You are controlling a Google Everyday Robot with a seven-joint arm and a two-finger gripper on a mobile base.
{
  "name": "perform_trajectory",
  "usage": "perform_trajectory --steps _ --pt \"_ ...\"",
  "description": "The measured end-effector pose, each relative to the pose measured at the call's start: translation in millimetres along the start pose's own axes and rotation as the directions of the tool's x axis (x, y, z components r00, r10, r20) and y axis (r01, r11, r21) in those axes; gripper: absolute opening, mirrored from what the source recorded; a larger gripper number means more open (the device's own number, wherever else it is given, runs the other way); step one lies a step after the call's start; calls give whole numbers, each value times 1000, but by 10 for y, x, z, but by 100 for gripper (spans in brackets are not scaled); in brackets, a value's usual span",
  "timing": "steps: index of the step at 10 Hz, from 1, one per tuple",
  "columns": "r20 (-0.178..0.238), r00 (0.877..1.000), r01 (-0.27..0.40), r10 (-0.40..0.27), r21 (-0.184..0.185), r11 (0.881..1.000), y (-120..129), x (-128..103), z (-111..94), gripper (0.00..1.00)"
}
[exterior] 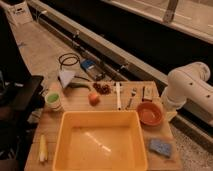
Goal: Wipe red bowl with brush
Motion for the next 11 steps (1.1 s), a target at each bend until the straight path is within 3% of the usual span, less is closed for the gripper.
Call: perform_trajectory --steps 11 --pt "-11 1000 5 -5 10 1000 -7 -3 -13 65"
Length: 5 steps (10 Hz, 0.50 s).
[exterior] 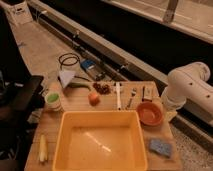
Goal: Wipe red bowl with brush
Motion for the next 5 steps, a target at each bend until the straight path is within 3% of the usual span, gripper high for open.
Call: perform_trajectory --steps 3,5 --pt "-70 998 10 -6 67 998 -269 -188 -188 65" --pt "-84 995 59 -53 76 995 -559 -445 -189 65"
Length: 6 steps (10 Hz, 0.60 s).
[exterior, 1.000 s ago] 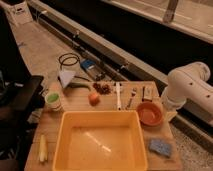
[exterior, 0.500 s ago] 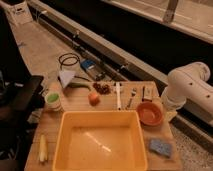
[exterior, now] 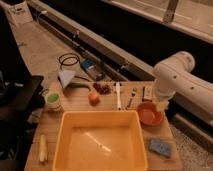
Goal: Wipe red bowl with brush
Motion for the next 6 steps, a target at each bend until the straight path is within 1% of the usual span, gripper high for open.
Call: perform_trajectory --steps 1,2,3,4,5,6 --pt "0 999 43 -43 2 999 -85 -140 15 65" --pt "6 994 108 -108 2 994 -144 -337 26 65" --pt "11 984 176 -176 -1 984 -166 -488 40 65" --pt "31 960 277 -277 4 961 -181 -677 46 65" --pt "62 918 391 -392 28 920 -167 -835 32 65" --pt "80 881 464 -467 48 884 -154 -941 19 65"
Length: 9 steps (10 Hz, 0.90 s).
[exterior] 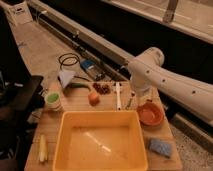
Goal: Wipe red bowl with brush
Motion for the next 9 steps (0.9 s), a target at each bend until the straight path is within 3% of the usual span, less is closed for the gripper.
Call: perform_trajectory --steps 2,4,5,7,9 --pt "24 997 76 -77 13 997 -43 -124 -1 65" --pt "13 997 70 -70 12 998 -43 -97 -9 65" --pt "-17 998 66 -66 2 998 -45 -50 -34 65" --pt "-92 987 131 -132 -12 991 -255 96 -70 65" --pt "-108 970 213 -217 -51 976 -508 224 57 65"
